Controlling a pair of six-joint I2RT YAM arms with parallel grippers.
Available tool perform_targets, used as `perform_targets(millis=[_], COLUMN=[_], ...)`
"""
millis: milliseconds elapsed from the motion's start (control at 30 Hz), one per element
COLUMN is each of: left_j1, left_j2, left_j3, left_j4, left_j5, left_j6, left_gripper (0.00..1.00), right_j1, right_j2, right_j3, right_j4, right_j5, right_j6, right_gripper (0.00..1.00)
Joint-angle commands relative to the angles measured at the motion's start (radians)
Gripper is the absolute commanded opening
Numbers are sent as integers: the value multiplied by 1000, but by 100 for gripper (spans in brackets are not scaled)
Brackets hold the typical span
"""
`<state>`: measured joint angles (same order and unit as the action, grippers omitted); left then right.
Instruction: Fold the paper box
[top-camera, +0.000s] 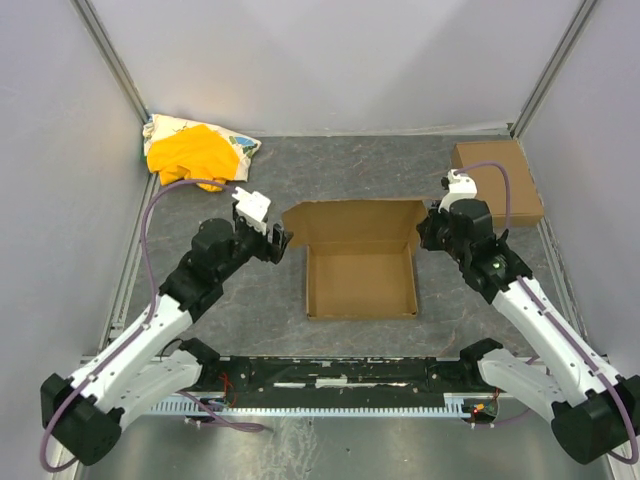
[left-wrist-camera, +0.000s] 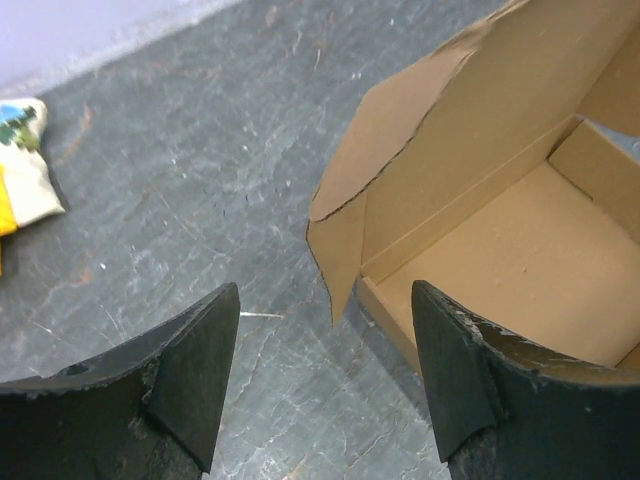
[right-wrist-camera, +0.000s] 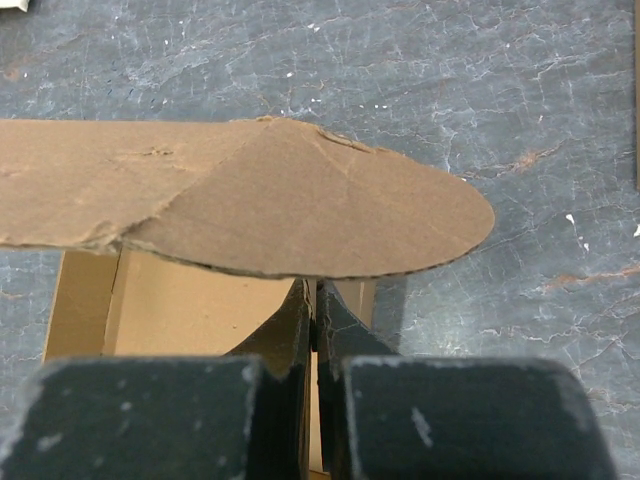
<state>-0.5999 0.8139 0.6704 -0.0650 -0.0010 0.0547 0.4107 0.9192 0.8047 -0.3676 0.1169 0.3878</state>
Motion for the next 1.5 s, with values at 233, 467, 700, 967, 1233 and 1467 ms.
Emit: perform_targets(millis=[233,467,700,967,1233,1467], left_j1=[70,69,28,-21,-34,-43], left_j2=[144,149,130,135,86,7], left_j3=[71,85,33,-35,-77,-111], left_j4=[114,135,176,209,137,76], left_j5=[273,312,313,260,211,203], left_j6=[-121,-219,-311,-327,-292,-284], left_gripper=[68,44,40,40,39,39], right_j1=[-3,-3,-3,-2,-2,0], right_j2=[46,57,52,19,-69,-163], right_j3=[94,101,75,-3,-74,-140], right_j4=[18,14,15,52,-3,-52], right_j5=[-49,-61,-83,-105,-114,-128], right_j6=[9,19,61,108,117,131], right_gripper=[2,2,2,2,2,2])
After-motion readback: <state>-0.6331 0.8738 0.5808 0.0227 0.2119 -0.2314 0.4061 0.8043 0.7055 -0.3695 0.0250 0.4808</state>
